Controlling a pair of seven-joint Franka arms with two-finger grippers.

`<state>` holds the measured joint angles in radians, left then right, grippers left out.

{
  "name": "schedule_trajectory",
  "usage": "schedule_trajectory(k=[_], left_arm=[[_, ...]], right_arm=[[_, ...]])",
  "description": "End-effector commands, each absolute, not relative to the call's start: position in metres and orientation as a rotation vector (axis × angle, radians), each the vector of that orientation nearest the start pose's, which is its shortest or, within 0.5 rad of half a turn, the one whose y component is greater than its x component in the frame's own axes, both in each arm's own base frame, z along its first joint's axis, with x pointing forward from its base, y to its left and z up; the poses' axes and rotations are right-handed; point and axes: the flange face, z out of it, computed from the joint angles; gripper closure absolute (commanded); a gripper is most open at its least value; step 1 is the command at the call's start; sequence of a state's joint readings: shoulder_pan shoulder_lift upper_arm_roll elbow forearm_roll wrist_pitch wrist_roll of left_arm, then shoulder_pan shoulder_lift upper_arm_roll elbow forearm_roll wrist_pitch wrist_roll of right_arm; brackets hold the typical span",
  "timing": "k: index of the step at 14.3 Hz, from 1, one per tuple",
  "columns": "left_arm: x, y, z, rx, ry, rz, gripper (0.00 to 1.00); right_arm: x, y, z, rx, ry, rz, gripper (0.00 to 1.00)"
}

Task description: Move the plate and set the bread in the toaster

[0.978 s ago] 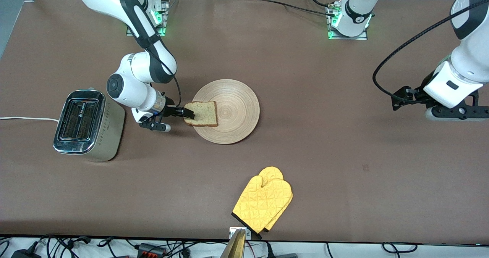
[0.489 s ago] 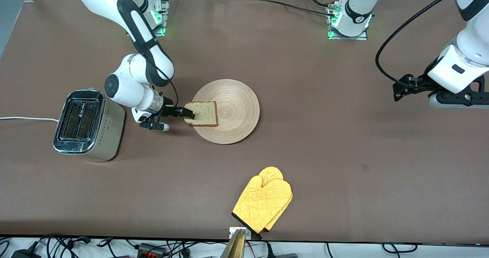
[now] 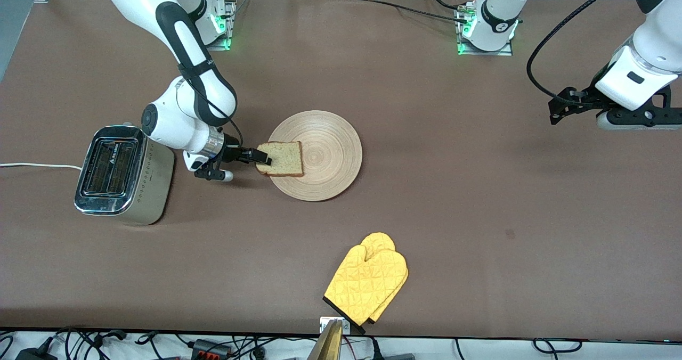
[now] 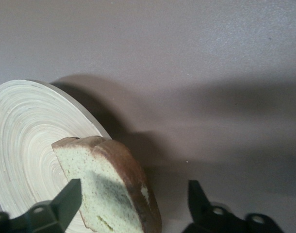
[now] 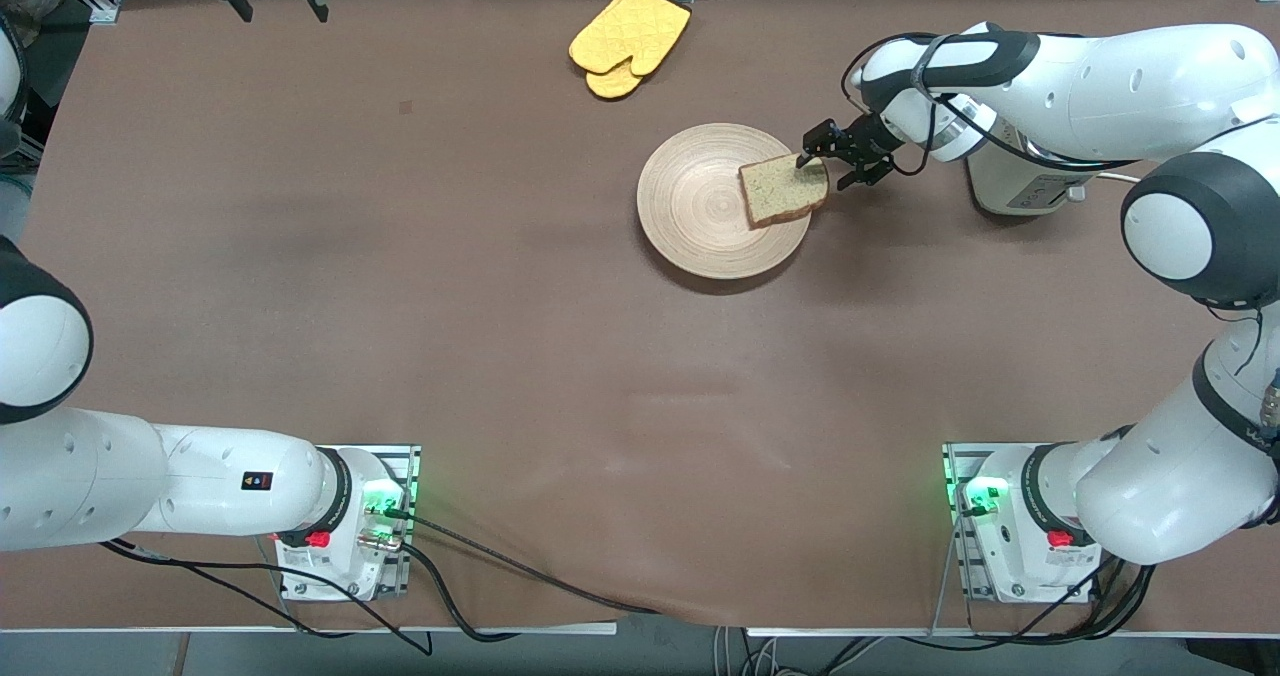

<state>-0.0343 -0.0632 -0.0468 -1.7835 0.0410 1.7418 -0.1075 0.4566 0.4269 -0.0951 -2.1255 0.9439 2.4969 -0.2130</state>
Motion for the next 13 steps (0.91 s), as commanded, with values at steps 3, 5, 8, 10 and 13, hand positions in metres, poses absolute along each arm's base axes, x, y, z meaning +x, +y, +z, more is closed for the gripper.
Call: schedule_trajectory(k=[3,5,8,10,13], left_arm=[[0.532,-0.052,0.583,-3.11,0.007,-0.03,0.0],[0.536,-0.052,0.579,-3.109,0.007,-0.016,0.0],[0.536,-0.053,0.58,-3.109,0.005,-0.019,0.0],[0.538,-0.054,0.584,-3.11,0.007,-0.031,0.0],[0.537,-0.055,0.581,-3.11,0.007,-0.002,0.0]], right_arm=[[0.528,0.194,0.202,-2.614,0.275,0.072,0.28],[0.529,0.193,0.203,-2.609,0.28,0.069,0.38],[0.529,0.194,0.206,-2.586,0.311,0.064,0.47],[0.53,0.194,0.207,-2.584,0.311,0.062,0.5],[0.532,0.194,0.214,-2.575,0.313,0.05,0.69]])
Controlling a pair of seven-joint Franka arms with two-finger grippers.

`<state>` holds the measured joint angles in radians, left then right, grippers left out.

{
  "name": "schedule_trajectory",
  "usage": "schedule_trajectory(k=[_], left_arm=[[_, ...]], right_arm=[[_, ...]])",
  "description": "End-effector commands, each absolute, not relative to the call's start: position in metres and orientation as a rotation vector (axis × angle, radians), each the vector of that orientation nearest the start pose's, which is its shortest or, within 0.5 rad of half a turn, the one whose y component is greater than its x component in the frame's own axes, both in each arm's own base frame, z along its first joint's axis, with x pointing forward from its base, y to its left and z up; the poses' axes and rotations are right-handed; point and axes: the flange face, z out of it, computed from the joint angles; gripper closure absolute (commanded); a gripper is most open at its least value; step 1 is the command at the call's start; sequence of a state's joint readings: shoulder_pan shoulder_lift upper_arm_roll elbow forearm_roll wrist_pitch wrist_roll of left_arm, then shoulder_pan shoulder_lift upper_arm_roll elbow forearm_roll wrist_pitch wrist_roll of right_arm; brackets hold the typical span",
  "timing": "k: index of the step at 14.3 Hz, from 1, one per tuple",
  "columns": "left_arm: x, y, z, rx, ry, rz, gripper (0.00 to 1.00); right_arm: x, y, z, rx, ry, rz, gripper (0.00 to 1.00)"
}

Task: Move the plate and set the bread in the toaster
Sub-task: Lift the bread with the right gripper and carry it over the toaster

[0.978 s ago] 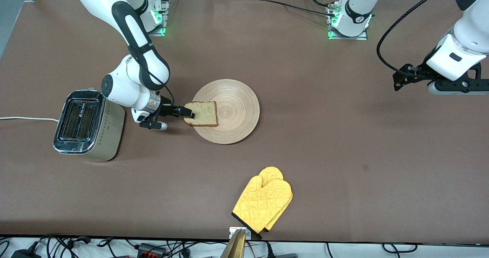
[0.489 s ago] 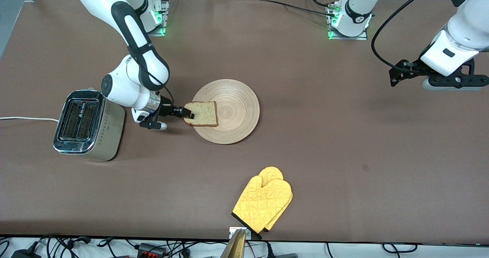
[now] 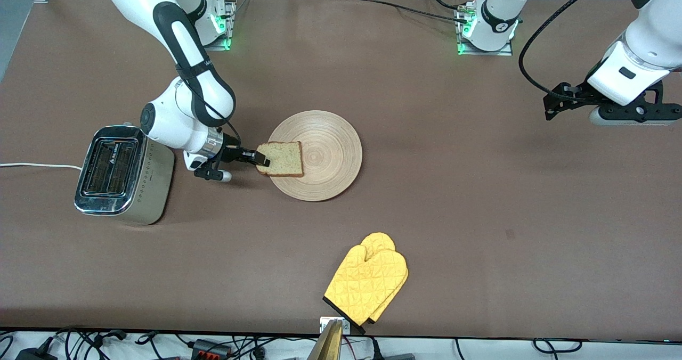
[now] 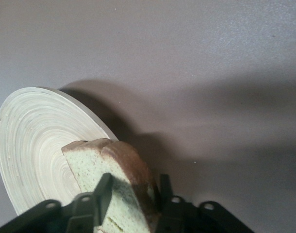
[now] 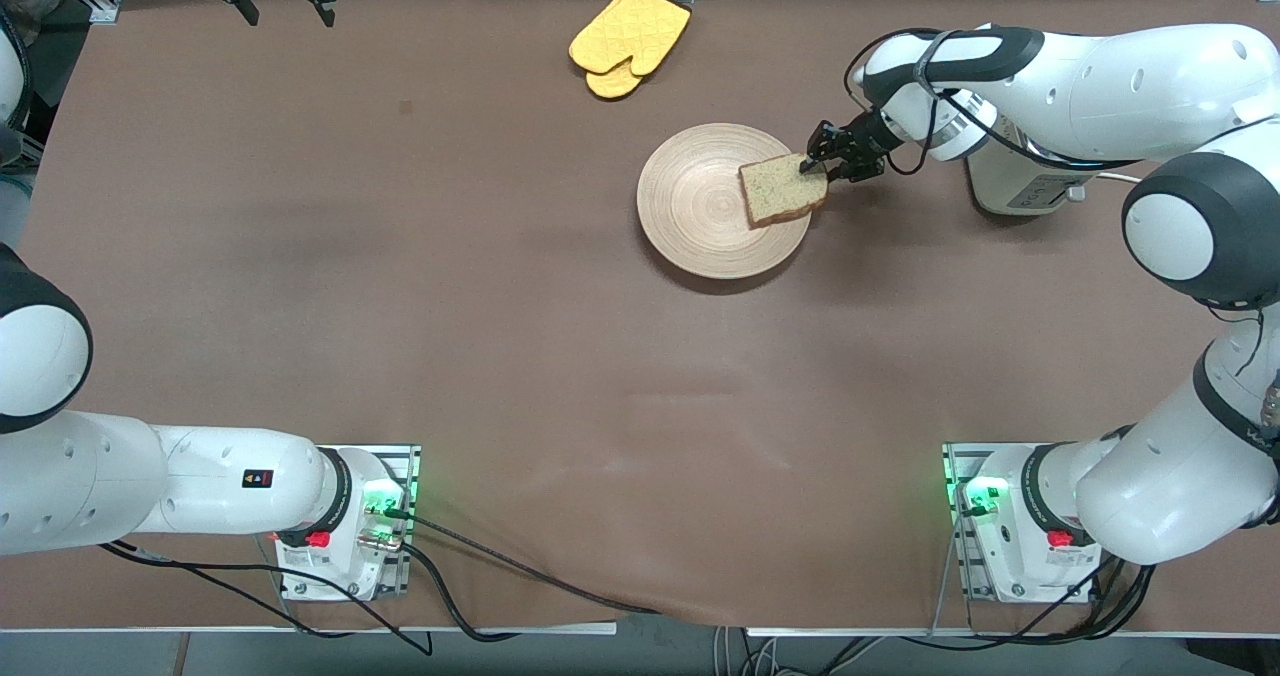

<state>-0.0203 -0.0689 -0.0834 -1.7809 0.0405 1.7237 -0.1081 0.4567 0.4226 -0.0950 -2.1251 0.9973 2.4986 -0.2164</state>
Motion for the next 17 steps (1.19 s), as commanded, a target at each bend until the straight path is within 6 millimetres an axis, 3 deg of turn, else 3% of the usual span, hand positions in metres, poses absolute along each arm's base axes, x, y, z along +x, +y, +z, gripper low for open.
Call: schedule_trajectory(k=[1,2,3,6,9,11,12,15,17], left_arm=[[0.537,-0.056,0.582,-3.11,0.011,-0.002,0.0],[0.536,-0.058,0.582,-3.11,0.016,-0.005,0.0],[0.536,-0.058,0.582,-3.11,0.016,0.005,0.0],[0.533,-0.059,0.581,-3.107,0.02,0.033,0.0],[0.532,-0.059,0.58,-3.107,0.018,0.043,0.0],[0.533,-0.059,0.58,-3.107,0.02,0.043,0.0],[0.533,-0.059,0.58,-3.107,0.02,0.043,0.0],[0.533,-0.059,0.58,-3.106,0.02,0.045,0.0],[0.532,-0.059,0.58,-3.107,0.02,0.043,0.0]], right_arm=[[0.533,0.196,0.222,-2.564,0.325,0.035,0.87],[0.534,0.196,0.228,-2.556,0.336,0.028,0.98],[0.536,0.194,0.233,-2.547,0.35,0.023,1.0],[0.547,0.17,0.25,-2.526,0.393,-0.027,1.0],[0.555,0.162,0.284,-2.498,0.372,-0.073,1.0],[0.565,0.13,0.319,-2.591,0.244,-0.123,1.0],[0.569,0.115,0.335,-2.661,0.19,-0.069,1.0],[0.599,0.102,0.434,-2.885,0.157,0.096,1.0],[0.613,0.079,0.481,-2.949,0.143,0.211,1.0]])
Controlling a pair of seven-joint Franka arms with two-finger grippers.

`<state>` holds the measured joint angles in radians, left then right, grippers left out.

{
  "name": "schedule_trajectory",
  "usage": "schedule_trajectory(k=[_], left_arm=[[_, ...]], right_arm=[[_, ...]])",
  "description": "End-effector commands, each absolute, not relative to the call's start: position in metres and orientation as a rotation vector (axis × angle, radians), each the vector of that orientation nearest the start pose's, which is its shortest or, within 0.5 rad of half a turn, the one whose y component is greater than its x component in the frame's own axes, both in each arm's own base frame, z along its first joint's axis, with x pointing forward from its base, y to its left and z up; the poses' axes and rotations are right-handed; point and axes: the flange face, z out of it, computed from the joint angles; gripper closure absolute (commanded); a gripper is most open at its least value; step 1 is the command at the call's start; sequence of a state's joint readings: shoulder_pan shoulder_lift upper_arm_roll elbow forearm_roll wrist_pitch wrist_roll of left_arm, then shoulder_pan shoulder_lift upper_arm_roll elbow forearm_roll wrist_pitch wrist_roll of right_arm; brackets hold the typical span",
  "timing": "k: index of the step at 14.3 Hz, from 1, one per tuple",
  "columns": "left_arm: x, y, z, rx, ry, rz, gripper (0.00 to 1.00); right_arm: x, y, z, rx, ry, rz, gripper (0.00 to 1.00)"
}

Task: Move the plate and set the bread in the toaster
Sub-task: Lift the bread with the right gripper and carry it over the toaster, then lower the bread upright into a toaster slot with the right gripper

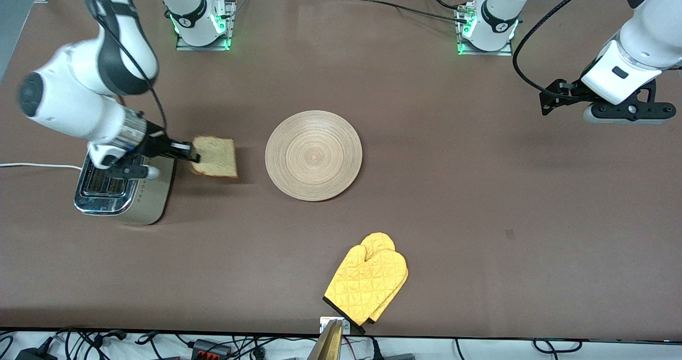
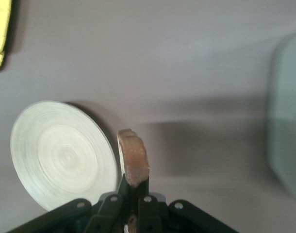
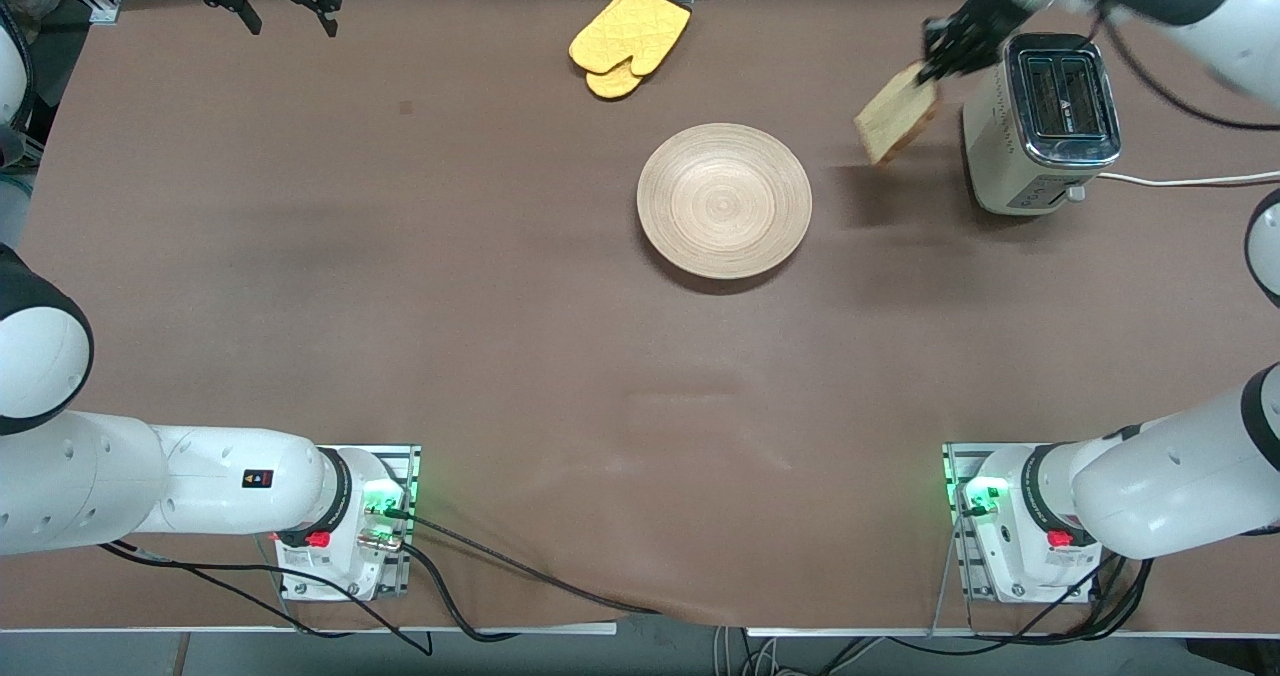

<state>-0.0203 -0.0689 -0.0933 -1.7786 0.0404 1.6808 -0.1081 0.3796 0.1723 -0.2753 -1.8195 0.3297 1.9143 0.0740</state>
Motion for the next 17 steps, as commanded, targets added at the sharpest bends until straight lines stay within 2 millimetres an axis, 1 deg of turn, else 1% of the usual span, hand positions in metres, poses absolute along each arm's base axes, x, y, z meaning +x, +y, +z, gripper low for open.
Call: schedule_trajectory(k=[1,2,3,4,5,6,8,9,11,14,17], left_arm=[[0.532,-0.06,0.58,-3.106,0.022,0.043,0.0],[0.533,-0.06,0.58,-3.107,0.023,0.043,0.0],[0.533,-0.06,0.58,-3.105,0.023,0.04,0.0],[0.533,-0.061,0.58,-3.105,0.025,0.04,0.0],[0.533,-0.06,0.58,-3.105,0.023,0.04,0.0],[0.533,-0.06,0.58,-3.105,0.023,0.04,0.0],[0.533,-0.06,0.58,-3.105,0.023,0.04,0.0],[0.533,-0.06,0.58,-3.105,0.023,0.04,0.0],[0.533,-0.061,0.58,-3.105,0.027,0.04,0.0],[0.532,-0.061,0.58,-3.105,0.025,0.045,0.0],[0.533,-0.061,0.58,-3.105,0.025,0.04,0.0]], right_arm=[[0.617,0.06,0.507,-2.975,0.148,0.25,1.0],[0.622,0.053,0.522,-3.032,0.128,0.307,1.0],[0.626,0.05,0.541,-3.083,0.074,0.322,1.0],[0.63,0.039,0.542,-3.146,-0.009,0.36,1.0],[0.634,0.026,0.539,-3.231,-0.102,0.38,1.0],[0.637,0.018,0.536,-3.289,-0.156,0.393,1.0],[0.645,0.004,0.535,-3.404,-0.195,0.388,1.0],[0.652,-0.001,0.53,-3.447,-0.249,0.377,1.0],[0.66,-0.015,0.522,-3.465,-0.257,0.355,1.0],[0.673,-0.016,0.505,-3.477,-0.27,0.334,1.0],[0.68,-0.013,0.489,-3.48,-0.263,0.35,1.0]])
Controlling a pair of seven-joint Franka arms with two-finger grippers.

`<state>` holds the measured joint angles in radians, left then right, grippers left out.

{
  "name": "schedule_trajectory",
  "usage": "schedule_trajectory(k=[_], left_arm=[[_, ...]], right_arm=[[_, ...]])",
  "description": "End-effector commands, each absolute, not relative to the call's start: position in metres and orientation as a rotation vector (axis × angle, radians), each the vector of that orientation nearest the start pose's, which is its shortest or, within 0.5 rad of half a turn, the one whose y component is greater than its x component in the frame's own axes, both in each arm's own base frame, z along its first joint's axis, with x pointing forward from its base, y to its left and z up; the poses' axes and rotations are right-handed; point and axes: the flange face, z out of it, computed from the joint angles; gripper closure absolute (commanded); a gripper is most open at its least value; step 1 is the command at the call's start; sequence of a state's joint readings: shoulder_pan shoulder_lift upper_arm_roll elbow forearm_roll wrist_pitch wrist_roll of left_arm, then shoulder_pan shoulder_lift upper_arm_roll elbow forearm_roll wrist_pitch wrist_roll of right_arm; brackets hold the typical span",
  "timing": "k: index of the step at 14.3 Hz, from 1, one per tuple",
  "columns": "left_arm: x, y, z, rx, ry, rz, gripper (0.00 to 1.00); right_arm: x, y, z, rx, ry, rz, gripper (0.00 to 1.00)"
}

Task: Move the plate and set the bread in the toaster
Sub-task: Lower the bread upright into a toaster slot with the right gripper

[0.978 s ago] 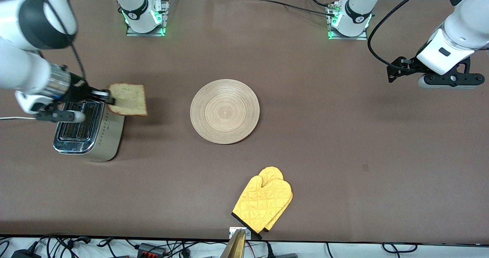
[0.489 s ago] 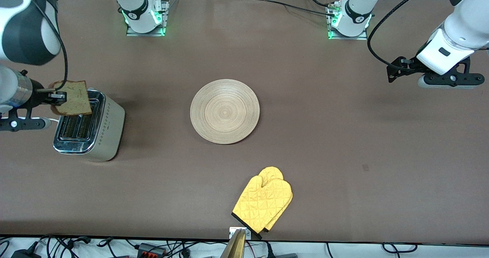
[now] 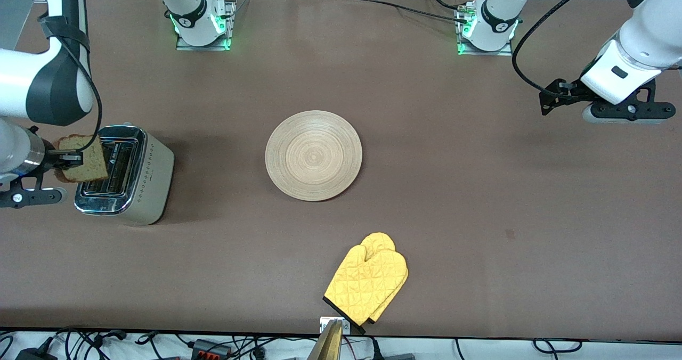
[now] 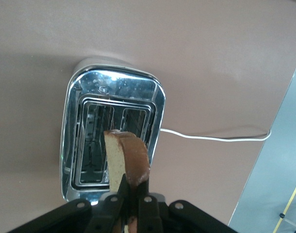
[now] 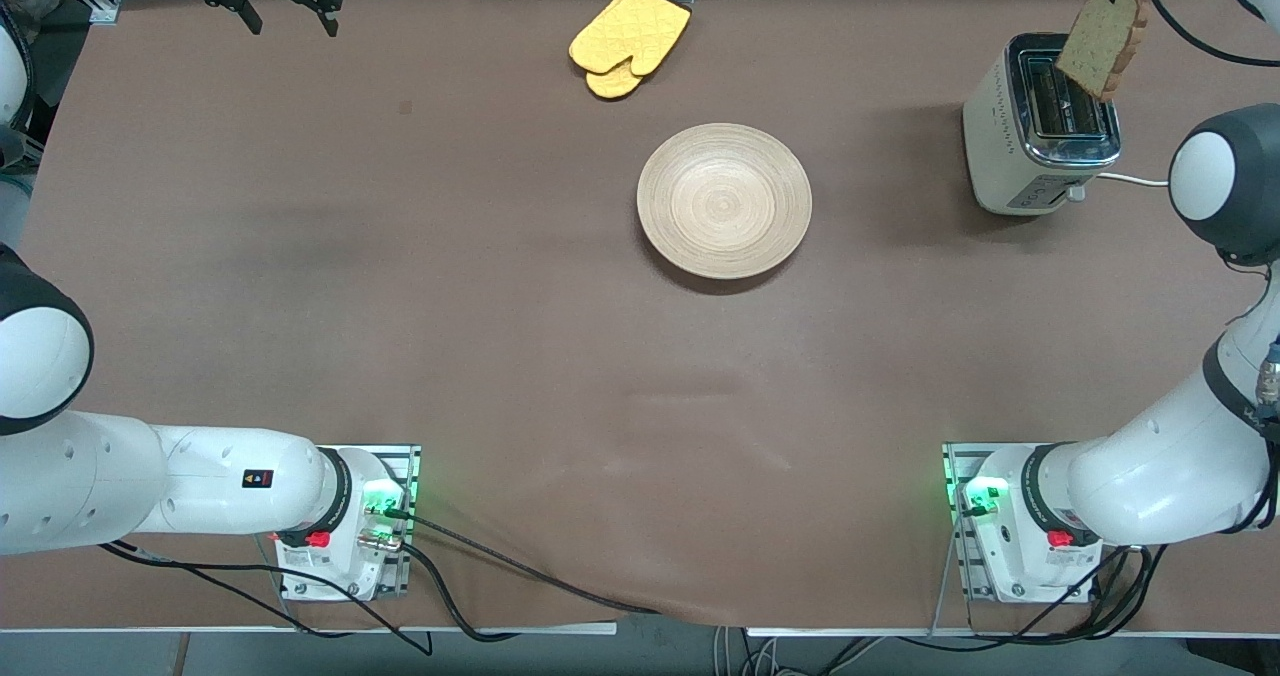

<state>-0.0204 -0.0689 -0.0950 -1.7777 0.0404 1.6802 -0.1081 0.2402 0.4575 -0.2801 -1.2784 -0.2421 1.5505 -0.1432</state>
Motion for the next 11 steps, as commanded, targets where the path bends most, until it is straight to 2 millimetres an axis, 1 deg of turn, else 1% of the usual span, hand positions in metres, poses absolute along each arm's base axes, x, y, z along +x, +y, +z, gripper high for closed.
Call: schedule_trajectory(k=[1,6,7,11], left_arm=[[0.533,-0.061,0.58,-3.105,0.027,0.04,0.0],[0.531,-0.061,0.581,-3.104,0.03,0.047,0.0],[0.532,-0.063,0.581,-3.102,0.033,0.042,0.0],[0.54,-0.063,0.581,-3.099,0.039,0.024,0.0]], right_arm=[[0.68,-0.014,0.485,-3.473,-0.26,0.359,1.0],[0.68,-0.008,0.48,-3.447,-0.173,0.357,1.0],[0.68,-0.005,0.473,-3.432,-0.14,0.371,1.0],[0.68,0.005,0.47,-3.403,-0.095,0.365,1.0]])
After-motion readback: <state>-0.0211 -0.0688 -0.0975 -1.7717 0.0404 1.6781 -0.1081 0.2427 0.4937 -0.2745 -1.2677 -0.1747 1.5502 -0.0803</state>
